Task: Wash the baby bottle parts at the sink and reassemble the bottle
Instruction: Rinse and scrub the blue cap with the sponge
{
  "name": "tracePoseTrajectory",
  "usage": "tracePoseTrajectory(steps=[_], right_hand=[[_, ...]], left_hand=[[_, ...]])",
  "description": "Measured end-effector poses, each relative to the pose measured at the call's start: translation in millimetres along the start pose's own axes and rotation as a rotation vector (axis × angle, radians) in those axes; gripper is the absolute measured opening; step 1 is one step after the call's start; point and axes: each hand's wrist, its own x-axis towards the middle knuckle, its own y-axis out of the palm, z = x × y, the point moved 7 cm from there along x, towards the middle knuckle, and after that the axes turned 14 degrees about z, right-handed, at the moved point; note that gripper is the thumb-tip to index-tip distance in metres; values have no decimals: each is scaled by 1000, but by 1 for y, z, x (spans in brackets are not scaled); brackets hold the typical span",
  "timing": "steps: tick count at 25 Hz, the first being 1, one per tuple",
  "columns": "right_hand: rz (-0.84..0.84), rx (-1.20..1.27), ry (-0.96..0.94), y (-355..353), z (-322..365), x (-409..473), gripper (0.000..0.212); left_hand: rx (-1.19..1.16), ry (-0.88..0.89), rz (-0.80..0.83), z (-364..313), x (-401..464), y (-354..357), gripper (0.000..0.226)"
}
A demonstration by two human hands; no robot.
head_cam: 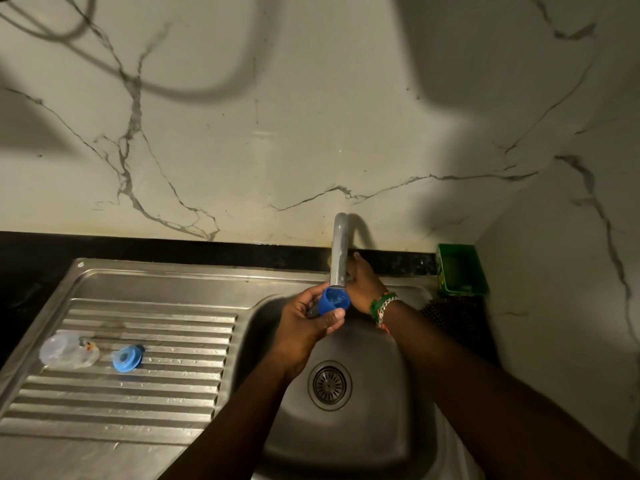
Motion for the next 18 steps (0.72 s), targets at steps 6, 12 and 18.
tracePoseTrajectory(steps=[6, 12, 18], right_hand=[[55, -39, -25, -5, 3, 7, 51], [199, -120, 89, 6, -12, 0, 61], [-346, -47, -236, -28, 9, -46, 52]], left_hand=[[-65, -22, 6, 1, 5, -7, 51], [-85, -60, 11, 12, 10, -2, 51], [-194, -104, -13, 15, 13, -9, 58]])
